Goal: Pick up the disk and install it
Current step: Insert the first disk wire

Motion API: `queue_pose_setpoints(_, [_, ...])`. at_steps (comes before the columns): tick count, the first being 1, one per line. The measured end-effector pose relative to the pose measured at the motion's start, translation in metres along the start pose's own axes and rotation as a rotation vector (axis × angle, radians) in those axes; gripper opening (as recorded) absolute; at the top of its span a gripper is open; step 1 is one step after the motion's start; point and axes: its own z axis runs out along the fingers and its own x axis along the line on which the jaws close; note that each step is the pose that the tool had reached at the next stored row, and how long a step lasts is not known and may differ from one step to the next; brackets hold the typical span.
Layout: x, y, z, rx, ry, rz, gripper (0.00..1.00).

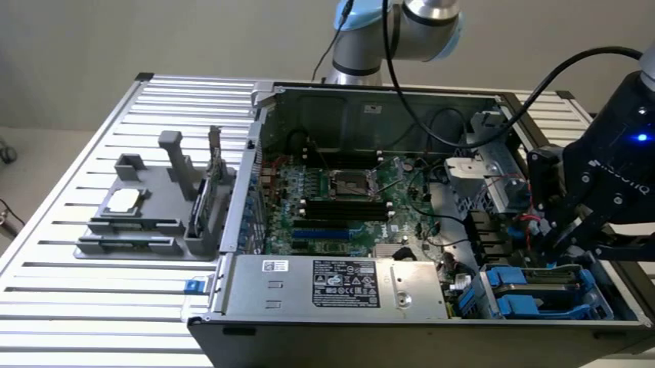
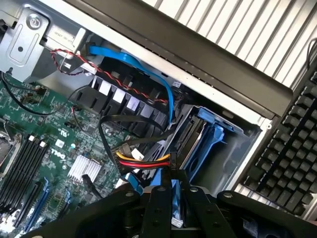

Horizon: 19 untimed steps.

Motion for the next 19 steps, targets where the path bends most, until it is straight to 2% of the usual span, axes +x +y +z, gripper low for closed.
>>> queue_pose_setpoints(5, [0.0001, 0.0012, 0.0002, 0.0018, -0.0004, 0.043, 0.16])
queue_pose_setpoints(19, [0.0001, 0.0031, 0.0018, 0.0065, 0.0014, 0.216, 0.16])
